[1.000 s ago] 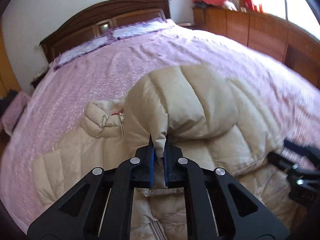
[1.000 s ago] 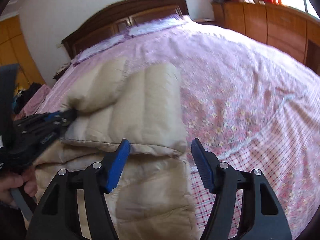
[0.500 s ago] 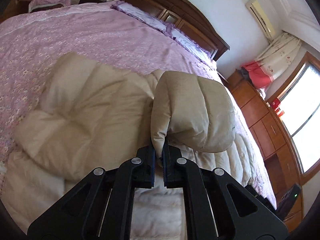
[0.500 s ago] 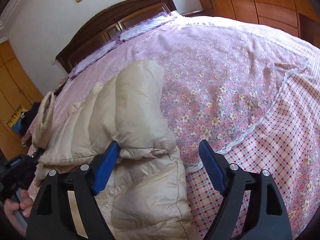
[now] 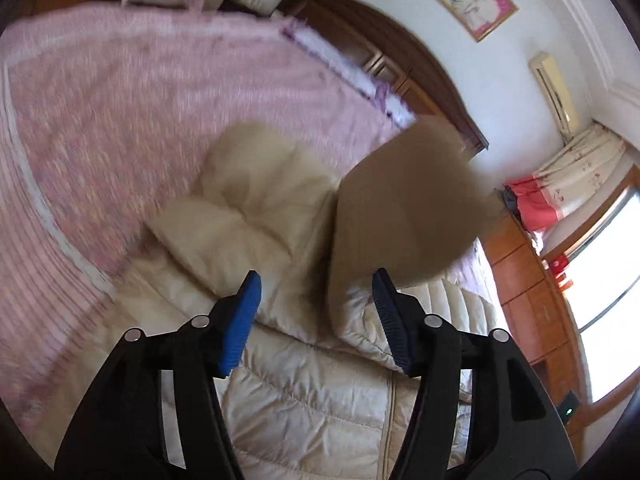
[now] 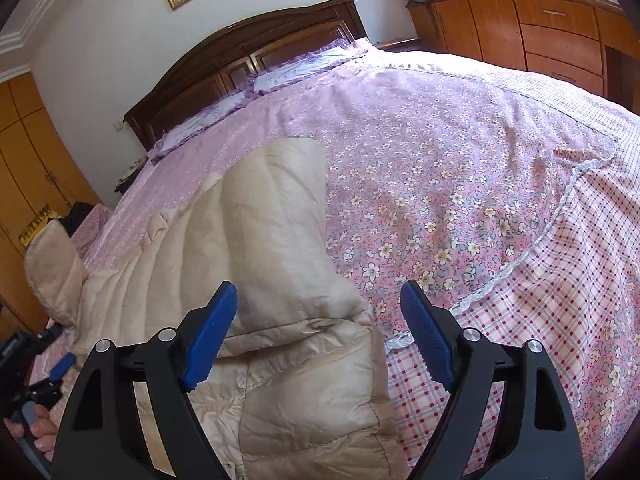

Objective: Fold large clothes

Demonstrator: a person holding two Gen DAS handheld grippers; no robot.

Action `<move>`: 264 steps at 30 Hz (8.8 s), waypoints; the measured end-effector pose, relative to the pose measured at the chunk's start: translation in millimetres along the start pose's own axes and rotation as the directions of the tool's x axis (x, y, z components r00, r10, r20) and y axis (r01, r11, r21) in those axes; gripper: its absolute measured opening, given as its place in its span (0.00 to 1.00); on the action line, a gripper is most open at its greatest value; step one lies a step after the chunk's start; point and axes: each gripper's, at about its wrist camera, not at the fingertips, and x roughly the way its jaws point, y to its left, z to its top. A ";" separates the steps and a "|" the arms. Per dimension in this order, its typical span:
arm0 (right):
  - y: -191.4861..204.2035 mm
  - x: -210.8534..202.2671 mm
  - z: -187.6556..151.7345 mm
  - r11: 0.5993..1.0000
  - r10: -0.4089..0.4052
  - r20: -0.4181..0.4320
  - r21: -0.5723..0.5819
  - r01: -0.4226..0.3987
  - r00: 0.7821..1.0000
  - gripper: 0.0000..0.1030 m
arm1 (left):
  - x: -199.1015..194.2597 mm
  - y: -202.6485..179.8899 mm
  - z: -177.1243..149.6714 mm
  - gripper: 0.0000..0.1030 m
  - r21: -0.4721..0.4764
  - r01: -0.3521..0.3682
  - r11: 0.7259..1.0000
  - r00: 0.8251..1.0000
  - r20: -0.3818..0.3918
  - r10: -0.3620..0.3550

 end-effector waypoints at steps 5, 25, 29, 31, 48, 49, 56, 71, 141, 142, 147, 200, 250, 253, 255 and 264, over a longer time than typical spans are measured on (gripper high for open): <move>10.1 3.5 0.5 0.999 -0.017 0.000 -0.049 0.017 1.000 0.79 | -8.1 -22.9 4.6 0.71 0.173 -0.022 0.985 0.998 0.068 0.011; 9.2 25.9 1.4 0.997 -0.061 -0.082 -0.055 0.057 0.995 0.82 | 34.8 12.8 47.7 0.07 0.364 -0.098 0.926 0.982 -0.117 0.150; 22.1 5.4 3.1 0.989 -0.066 -0.074 -0.135 0.056 0.995 0.82 | -8.1 19.8 50.6 0.21 0.360 0.001 0.933 0.986 -0.156 0.060; 30.8 -12.1 1.3 0.983 -0.060 -0.053 -0.177 0.050 0.997 0.84 | -26.8 27.3 46.6 0.32 0.366 0.065 0.928 0.980 -0.199 0.010; -28.2 -87.2 -92.0 0.986 0.090 -0.276 -0.113 -0.125 0.957 0.85 | -131.5 126.7 -52.1 0.40 0.274 0.224 0.935 0.882 -0.466 -0.075; -25.8 -91.2 -98.0 0.983 0.097 -0.275 -0.123 -0.135 0.956 0.75 | -133.5 129.2 -56.3 0.20 0.285 0.197 0.938 0.892 -0.450 -0.050; -24.6 -97.5 -119.8 0.966 0.214 -0.286 -0.083 -0.247 0.934 0.24 | -140.7 132.2 -64.1 0.05 0.209 0.226 0.951 0.902 -0.413 -0.124; -11.7 -139.8 -64.2 0.864 0.489 -0.056 -0.110 -0.492 0.871 0.15 | -166.7 88.0 11.5 0.04 0.223 0.319 0.921 0.941 -0.187 -0.281; 44.0 85.7 114.0 0.958 0.282 -0.155 0.103 -0.268 0.947 0.90 | -34.3 74.0 65.1 0.82 0.160 0.365 0.917 0.928 -0.145 -0.344; 44.7 85.0 113.1 0.960 0.277 -0.158 0.094 -0.265 0.948 0.90 | -20.7 69.6 65.7 0.82 0.156 0.372 0.915 0.920 -0.197 -0.340; 45.6 81.5 114.4 0.966 0.260 -0.200 0.063 -0.252 0.945 0.90 | 3.3 58.7 62.0 0.55 0.133 0.333 0.934 0.929 -0.217 -0.300; 123.4 62.8 111.3 0.887 -0.046 0.170 -0.447 0.118 0.984 0.70 | 27.6 -25.2 144.6 0.44 0.275 0.095 0.957 0.995 -0.053 -0.084; 78.7 203.3 49.6 0.894 -0.266 -0.049 -0.385 0.228 0.963 0.93 | 164.8 -4.7 62.3 0.46 0.484 -0.050 0.873 0.993 -0.068 0.095; 84.9 200.8 54.7 0.877 -0.298 -0.066 -0.412 0.246 0.952 0.93 | 163.7 -21.6 65.3 0.47 0.542 -0.111 0.833 0.983 -0.062 0.172; 88.3 195.8 64.5 0.876 -0.303 -0.093 -0.420 0.238 0.948 0.93 | 158.8 -28.7 68.5 0.54 0.566 -0.141 0.812 0.976 -0.059 0.211; 61.7 119.4 84.8 0.977 -0.092 -0.103 -0.204 0.069 0.990 0.94 | 94.2 -40.0 78.9 0.80 0.537 -0.071 0.841 0.990 -0.068 0.127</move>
